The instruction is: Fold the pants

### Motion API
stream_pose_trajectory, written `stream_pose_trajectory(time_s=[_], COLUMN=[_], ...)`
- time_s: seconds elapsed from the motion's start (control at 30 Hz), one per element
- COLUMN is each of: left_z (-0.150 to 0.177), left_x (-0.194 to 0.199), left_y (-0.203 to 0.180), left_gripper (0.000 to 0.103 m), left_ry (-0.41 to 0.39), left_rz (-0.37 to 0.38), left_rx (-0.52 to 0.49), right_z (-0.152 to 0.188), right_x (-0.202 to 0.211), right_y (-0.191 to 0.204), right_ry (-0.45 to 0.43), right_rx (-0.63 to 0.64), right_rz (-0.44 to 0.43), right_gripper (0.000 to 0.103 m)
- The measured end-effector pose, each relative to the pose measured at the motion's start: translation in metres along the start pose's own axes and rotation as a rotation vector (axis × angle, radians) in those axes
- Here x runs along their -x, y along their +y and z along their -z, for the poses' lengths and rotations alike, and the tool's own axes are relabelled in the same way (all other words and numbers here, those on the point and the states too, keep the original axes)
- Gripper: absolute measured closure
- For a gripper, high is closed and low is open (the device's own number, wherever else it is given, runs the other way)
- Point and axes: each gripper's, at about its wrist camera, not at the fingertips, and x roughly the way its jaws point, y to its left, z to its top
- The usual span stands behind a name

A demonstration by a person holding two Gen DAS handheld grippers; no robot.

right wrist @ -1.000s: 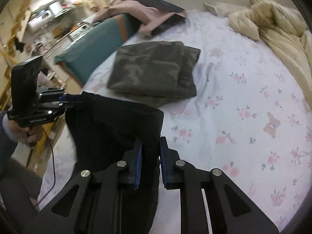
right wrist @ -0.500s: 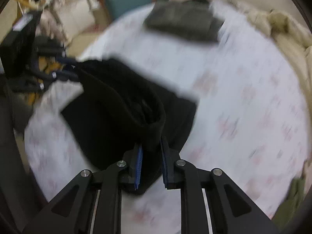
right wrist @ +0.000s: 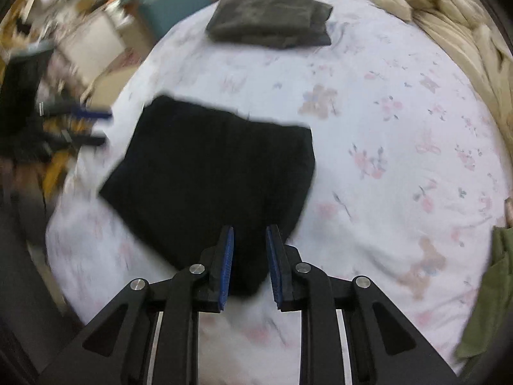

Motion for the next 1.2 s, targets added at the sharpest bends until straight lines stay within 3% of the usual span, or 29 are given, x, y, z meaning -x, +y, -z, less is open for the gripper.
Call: stream_pose_trajectory(time_s=[0.07,0.13,0.2,0.27,0.33,0.37,0.53,0.63,0.73,0.8,0.9,1.0,1.2], left_z=[0.009,0.021,0.031,0.039,0.044,0.043,0.010,-0.004,-0.017,-0.024,-0.027,-0.022,-0.013], left_x=[-0.028,-0.050,-0.053,-0.051,-0.051,-0.045,-0.011,-0.016,-0.038,-0.050,-0.071,-0.073,-0.062], left_y=[-0.004,-0.008,-0.006,-0.004,0.002,0.005,0.036,0.061,0.072,0.075,0.080,0.085,0.092], left_gripper=[0.053,0.052,0.050,0.035,0.034,0.034,0.034,0.034,0.034,0.034,0.034,0.033,0.032], left_ry=[0.069,0.152,0.153,0.194,0.263,0.254,0.004,-0.051,-0.040,-0.020,0.048,0.057,0.059], left_rz=[0.032,-0.022,-0.028,-0.010,0.009,0.022,-0.005,-0.011,-0.050,-0.091,-0.152,-0.167,-0.148], left_rx=[0.051,0.060,0.070,0.081,0.109,0.115,0.211,0.339,0.402,0.387,0.378,0.372,0.415], right_z=[-0.004,-0.005,0.008,0.021,0.025,0.024,0.000,-0.016,-0.035,-0.046,-0.053,-0.054,-0.047], right_x=[-0.015,-0.030,-0.048,-0.061,-0.054,-0.046,-0.006,-0.003,-0.015,-0.023,-0.052,-0.079,-0.062], right_y=[0.014,0.023,0.027,0.018,0.008,0.002,-0.023,-0.045,-0.051,-0.055,-0.058,-0.069,-0.090], right_ry=[0.020,0.060,0.139,0.222,0.240,0.237,0.052,-0.019,-0.038,-0.038,0.042,0.128,0.120], right_rx=[0.002,0.043,0.065,0.053,0.020,-0.010,-0.097,-0.230,-0.284,-0.300,-0.289,-0.247,-0.321], right_rz=[-0.038,-0.044,-0.007,0.007,-0.021,-0.038,-0.065,-0.101,-0.064,-0.046,-0.036,0.059,0.032], right_gripper=[0.080,0.080,0.083,0.083,0.083,0.083,0.079,0.057,0.056,0.056,0.058,0.057,0.052])
